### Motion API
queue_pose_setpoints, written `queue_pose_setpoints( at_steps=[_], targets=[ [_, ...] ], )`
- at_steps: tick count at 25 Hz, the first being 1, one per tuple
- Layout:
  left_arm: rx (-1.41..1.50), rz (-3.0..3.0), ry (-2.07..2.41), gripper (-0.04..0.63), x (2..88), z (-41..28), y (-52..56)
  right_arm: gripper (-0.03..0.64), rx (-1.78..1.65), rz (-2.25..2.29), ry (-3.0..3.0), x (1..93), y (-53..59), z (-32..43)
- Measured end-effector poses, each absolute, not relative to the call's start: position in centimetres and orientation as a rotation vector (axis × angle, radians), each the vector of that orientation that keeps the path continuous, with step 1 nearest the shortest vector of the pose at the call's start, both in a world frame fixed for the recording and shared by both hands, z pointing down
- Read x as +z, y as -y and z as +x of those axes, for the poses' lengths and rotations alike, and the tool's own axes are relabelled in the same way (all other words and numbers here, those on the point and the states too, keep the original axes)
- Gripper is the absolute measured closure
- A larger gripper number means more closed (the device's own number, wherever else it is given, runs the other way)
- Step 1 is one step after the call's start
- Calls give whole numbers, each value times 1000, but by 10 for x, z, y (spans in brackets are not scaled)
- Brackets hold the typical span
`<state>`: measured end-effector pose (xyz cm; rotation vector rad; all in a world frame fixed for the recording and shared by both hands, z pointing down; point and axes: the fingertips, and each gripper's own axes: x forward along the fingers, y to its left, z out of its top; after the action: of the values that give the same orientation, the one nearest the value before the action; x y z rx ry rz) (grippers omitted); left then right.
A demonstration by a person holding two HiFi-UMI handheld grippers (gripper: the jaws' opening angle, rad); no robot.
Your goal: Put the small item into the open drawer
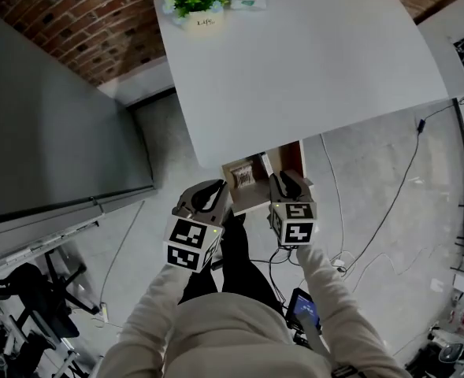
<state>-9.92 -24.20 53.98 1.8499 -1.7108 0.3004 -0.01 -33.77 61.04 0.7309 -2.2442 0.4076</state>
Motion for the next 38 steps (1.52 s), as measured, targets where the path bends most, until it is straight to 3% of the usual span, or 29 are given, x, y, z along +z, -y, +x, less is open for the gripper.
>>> queue_pose_setpoints(
  at_steps=[23,38],
  targets=[
    [292,2070,1596,561,493,-88,247,586,499,1079,2470,466,293,27],
    [301,2165,1571,561,473,-81,242,589,449,1214,2577,401,263,37]
  ],
)
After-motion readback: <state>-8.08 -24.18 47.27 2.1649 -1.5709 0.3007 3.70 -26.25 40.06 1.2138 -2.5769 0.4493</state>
